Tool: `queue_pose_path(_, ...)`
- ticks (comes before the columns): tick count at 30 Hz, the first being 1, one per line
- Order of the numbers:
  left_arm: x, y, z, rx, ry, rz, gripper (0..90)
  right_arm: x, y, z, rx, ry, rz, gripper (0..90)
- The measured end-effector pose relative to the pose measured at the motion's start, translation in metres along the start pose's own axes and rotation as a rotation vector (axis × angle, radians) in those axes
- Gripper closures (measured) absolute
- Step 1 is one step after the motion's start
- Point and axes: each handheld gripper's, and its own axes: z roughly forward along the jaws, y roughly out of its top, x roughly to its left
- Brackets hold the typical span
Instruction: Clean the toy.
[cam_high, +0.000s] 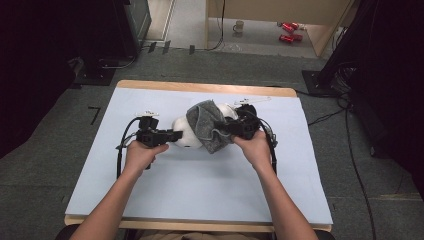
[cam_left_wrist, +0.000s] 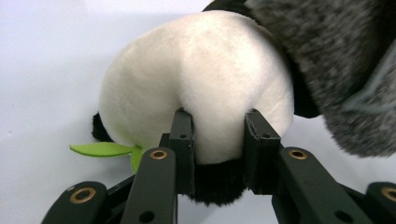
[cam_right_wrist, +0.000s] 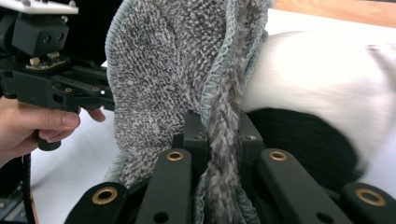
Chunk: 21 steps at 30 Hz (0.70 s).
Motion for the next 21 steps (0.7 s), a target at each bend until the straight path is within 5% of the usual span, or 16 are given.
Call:
queue_pose_path(11, 0.005, 0.004, 0.001, 0.002, 0.006, 0.012, 69.4, -0.041, -0.008, -0.029, -0.047, -0.071, 0.106, 79.9)
queue_pose_path(21, 0.010, 0.007, 0.000, 0.002, 0.013, 0.007, 69.5, -0.077, -0.029, -0.030, -0.016, -0.157, 0.193, 80.1)
